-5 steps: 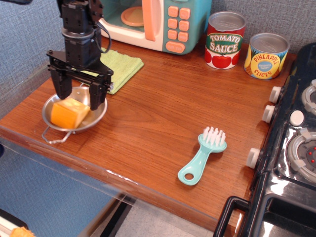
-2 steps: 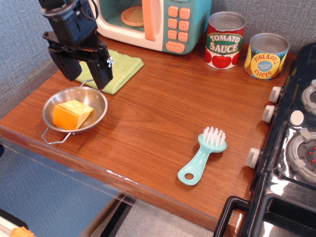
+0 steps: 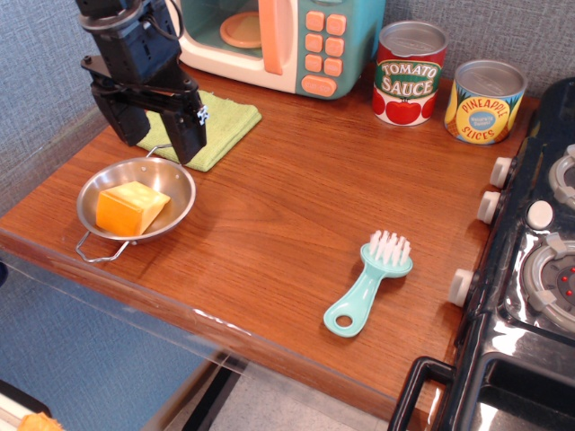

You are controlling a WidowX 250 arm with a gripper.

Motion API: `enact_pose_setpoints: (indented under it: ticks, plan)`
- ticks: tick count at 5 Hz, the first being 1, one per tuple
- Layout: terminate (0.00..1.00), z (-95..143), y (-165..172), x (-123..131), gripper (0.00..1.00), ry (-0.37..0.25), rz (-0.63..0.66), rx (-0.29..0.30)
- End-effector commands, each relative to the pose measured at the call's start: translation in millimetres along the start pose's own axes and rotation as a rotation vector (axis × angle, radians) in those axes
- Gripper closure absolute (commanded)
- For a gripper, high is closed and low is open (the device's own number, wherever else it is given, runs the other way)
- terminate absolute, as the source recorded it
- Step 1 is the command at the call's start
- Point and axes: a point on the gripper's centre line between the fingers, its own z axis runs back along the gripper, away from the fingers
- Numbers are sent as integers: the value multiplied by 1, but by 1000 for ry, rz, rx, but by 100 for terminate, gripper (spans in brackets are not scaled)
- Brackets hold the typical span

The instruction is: Put the cheese in the pan

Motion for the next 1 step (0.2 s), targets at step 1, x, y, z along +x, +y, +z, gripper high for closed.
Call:
enact_pose_setpoints:
  ticks: [1]
  plan:
    - [100, 13, -1, 1, 0, 12, -15, 38]
